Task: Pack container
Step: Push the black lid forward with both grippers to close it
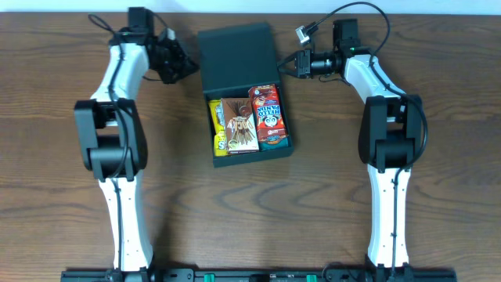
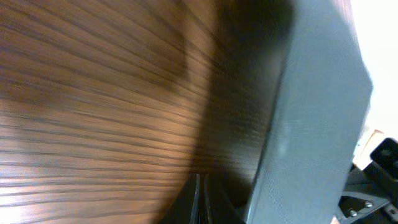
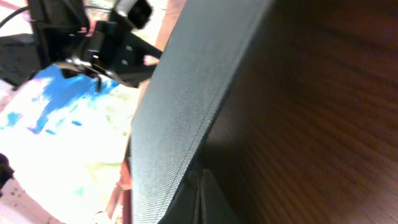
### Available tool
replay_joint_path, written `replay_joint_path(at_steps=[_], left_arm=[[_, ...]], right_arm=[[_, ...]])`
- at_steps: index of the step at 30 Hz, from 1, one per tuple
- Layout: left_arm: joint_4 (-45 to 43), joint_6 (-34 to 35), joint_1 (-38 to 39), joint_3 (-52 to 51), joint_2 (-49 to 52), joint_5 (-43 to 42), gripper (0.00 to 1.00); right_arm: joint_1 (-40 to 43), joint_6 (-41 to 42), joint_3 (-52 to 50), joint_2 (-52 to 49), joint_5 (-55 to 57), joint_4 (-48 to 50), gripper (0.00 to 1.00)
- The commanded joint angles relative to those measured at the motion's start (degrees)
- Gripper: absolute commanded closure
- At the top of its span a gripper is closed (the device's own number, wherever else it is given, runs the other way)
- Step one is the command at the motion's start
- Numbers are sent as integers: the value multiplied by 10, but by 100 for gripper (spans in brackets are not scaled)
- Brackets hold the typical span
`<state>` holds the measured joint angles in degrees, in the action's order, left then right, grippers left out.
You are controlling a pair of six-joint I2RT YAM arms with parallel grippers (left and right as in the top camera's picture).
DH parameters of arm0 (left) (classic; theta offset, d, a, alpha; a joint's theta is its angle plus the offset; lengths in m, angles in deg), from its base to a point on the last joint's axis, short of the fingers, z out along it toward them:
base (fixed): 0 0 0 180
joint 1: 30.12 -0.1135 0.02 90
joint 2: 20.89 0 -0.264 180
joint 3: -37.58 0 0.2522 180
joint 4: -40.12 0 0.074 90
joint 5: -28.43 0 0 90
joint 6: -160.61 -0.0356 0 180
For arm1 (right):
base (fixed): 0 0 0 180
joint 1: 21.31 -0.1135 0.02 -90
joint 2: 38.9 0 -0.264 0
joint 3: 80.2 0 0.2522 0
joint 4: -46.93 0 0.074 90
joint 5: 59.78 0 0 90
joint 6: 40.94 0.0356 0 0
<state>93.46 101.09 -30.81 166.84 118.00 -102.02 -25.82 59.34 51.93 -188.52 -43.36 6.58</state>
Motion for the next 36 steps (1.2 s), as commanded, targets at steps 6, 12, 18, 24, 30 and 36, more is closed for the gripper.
replay_joint_path(at_steps=[6, 12, 18, 24, 30, 36], left_arm=[[-11, 17, 22, 6, 1, -3, 94], [-56, -33, 22, 6, 1, -93, 94], [-70, -90, 22, 7, 1, -176, 94], [-66, -112, 23, 7, -4, -226, 94], [-64, -136, 23, 7, -55, -221, 94], [-24, -195, 26, 7, -118, -218, 94]], right_arm=[[-13, 0, 0, -6, -111, 11, 98], [-10, 6, 0, -6, -158, 30, 98], [-9, 11, 0, -6, -158, 31, 98], [-9, 50, 0, -6, -158, 31, 98], [-8, 82, 0, 20, -158, 30, 98], [-14, 89, 0, 69, -158, 30, 98]])
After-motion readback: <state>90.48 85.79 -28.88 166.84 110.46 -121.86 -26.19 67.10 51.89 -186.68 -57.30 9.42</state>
